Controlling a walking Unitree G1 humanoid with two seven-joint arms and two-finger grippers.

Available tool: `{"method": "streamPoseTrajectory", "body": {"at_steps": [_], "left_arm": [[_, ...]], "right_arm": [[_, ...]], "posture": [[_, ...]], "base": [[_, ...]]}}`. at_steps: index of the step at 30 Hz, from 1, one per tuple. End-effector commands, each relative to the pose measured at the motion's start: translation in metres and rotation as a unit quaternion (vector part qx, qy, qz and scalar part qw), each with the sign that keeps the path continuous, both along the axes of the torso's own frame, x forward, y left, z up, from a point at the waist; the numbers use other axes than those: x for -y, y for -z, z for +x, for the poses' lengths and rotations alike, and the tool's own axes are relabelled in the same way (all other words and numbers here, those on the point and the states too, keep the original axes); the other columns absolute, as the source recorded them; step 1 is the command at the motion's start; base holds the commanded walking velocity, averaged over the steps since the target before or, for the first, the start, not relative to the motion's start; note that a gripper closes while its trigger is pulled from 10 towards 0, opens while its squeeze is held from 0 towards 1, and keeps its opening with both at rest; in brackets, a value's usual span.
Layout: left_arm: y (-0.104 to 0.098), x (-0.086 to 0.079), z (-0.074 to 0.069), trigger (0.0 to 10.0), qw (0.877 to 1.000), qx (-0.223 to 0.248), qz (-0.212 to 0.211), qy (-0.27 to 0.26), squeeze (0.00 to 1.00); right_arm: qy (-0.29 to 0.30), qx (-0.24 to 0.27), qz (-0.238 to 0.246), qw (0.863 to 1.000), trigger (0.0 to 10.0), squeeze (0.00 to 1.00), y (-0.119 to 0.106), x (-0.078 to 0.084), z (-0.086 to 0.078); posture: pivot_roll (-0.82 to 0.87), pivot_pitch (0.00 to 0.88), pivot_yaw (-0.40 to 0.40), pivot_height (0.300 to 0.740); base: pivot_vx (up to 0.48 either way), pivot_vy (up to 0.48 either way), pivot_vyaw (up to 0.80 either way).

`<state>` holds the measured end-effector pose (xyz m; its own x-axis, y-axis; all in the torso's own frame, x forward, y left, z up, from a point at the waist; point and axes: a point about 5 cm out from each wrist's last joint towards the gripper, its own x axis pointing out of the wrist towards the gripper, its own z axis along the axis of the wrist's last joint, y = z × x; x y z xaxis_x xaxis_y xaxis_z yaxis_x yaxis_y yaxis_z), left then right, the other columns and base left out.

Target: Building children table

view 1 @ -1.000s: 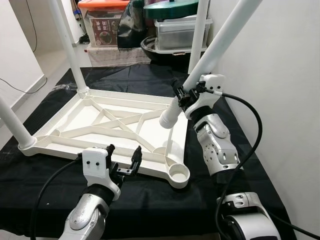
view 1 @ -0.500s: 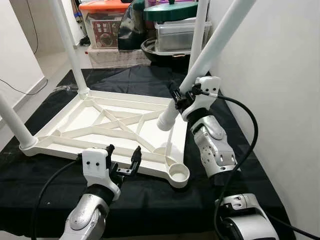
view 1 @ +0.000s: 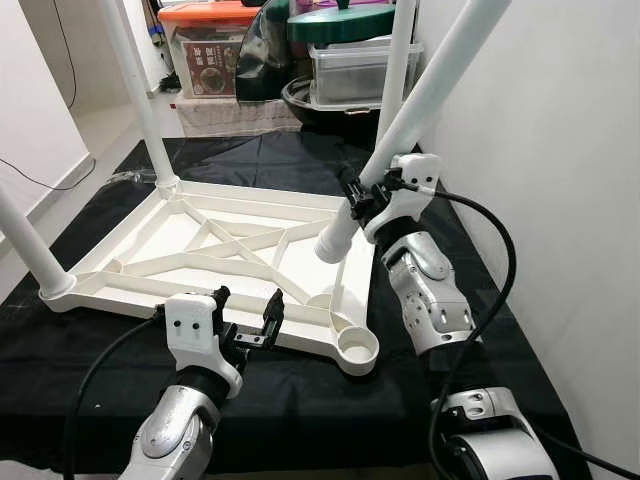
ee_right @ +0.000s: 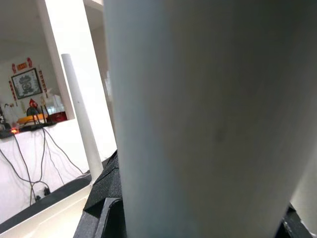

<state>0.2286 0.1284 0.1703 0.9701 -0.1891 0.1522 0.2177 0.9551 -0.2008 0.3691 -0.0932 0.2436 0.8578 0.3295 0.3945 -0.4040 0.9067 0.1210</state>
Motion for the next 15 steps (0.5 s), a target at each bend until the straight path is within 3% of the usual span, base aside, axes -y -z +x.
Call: {"method": "streamPoseTrajectory", "body": {"at_steps": [1,15], "left_arm": [[0.004,-0.0028,0.0017,10.0,1.0,-0.005,0.005,-0.009,0.0],[0.0044,-0.0039,0.0023,10.0,1.0,-0.004,0.006,-0.011,0.0]], "right_arm": [[-0.004,0.002,0.0,1.0,10.0,0.0,-0.0009,-0.003,-0.0016],[-0.001,0.001,-0.003,1.0,10.0,0.0,-0.0003,-0.0017,0.0001]], "posture": [[-0.01,0.0,-0.003,0.74],[-0.01,0.0,-0.005,0.74]], "base": [[0.0,0.0,0.0],[0.0,0.0,0.0]]}}
